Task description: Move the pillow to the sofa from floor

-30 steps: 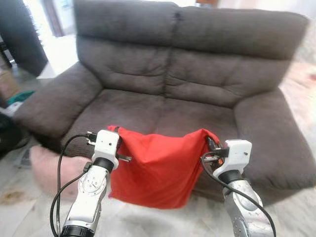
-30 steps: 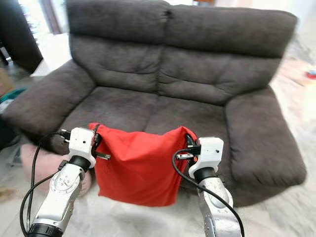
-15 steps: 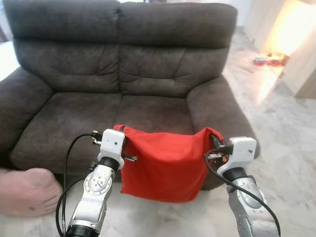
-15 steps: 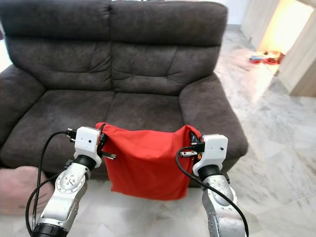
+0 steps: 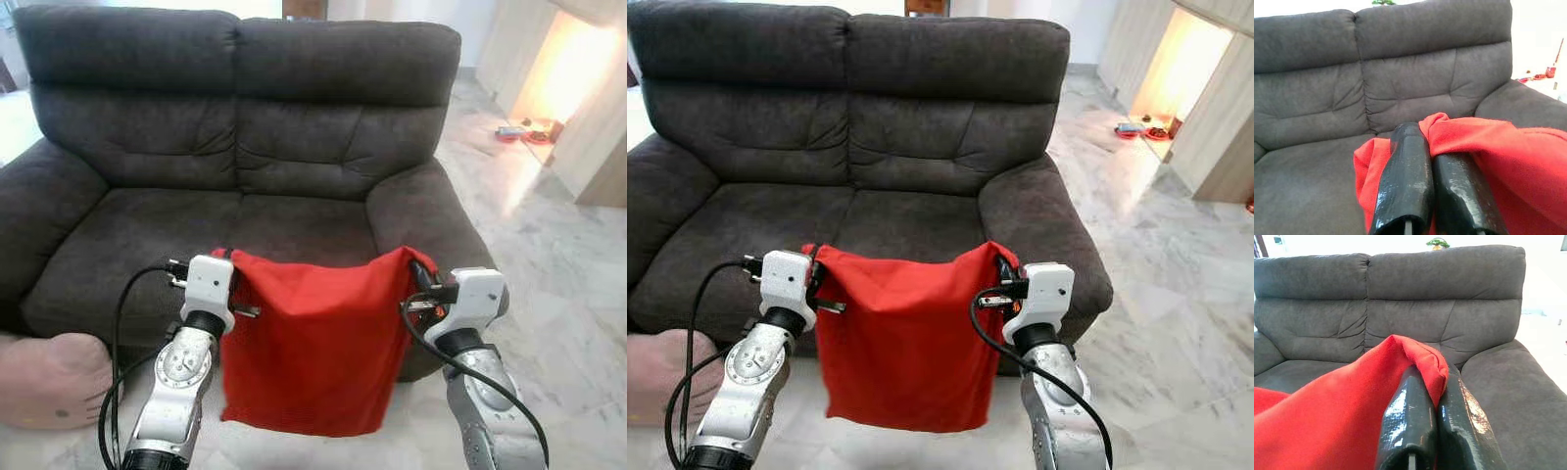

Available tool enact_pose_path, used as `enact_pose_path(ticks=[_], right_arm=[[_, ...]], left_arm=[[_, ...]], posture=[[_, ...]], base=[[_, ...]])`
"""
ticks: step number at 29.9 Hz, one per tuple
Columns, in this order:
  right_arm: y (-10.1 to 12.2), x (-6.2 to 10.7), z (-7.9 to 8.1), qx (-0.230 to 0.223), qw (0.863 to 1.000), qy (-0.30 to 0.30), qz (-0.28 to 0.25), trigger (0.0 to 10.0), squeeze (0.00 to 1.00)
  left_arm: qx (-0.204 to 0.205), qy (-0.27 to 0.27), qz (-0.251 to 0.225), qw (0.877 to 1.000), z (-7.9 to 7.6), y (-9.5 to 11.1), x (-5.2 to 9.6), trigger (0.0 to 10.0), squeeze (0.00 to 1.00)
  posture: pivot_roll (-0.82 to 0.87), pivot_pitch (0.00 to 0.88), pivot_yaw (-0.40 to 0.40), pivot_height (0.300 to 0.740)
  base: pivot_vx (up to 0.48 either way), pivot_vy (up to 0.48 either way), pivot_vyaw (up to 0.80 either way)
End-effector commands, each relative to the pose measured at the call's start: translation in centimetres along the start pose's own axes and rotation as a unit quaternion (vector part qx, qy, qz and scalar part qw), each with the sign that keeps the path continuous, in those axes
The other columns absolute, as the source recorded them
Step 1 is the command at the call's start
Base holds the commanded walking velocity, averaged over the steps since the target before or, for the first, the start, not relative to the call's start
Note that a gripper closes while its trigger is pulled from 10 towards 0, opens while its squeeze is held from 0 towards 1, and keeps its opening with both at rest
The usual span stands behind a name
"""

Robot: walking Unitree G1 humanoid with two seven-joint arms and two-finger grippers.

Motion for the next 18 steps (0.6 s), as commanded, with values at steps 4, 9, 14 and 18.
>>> enact_pose_path(ticks=[4, 9, 14, 18], right_arm=[[1.8, -0.4, 0.5, 0.003, 0.999, 0.01, -0.036, 10.0, 0.0], [3.1, -0.7, 1.4, 0.014, 0.997, 0.031, -0.064, 10.0, 0.0], [3.9, -1.0, 1.8, 0.016, 0.996, 0.042, -0.077, 10.0, 0.0], [4.0, -1.0, 1.9, 0.015, 0.996, 0.043, -0.079, 10.0, 0.0]], left_arm=[[-0.003, 0.01, -0.045, 0.999, 0.4, 2.3, -0.5, 10.0, 0.0], [-0.048, 0.046, -0.078, 0.995, 1.7, 3.8, -0.6, 10.0, 0.0], [-0.077, 0.056, -0.091, 0.991, 2.6, 4.3, -0.6, 10.0, 0.0], [-0.068, 0.049, -0.096, 0.992, 2.6, 4.7, -0.7, 10.0, 0.0]], posture=[[0.07, 0.004, -0.045, 0.74], [0.07, 0.0, -0.042, 0.74], [0.07, 0.0, -0.042, 0.74], [0.07, 0.0, -0.042, 0.74]], base=[[0.0, 0.0, 0.0], [0.115, 0.0, 0.0], [0.293, 0.0, 0.0], [0.305, 0.0, 0.0]])
Point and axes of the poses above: a point about 5 cm out from each wrist's last joint towards the gripper, its own x axis pointing back from the gripper into the wrist, its own y axis along the axis of the wrist's last joint, z = x × y, the point moved 4 cm from there along -x, pointing out of the wrist towards the gripper, and after that the axes turned 12 degrees about -x, right-handed, at the moved point
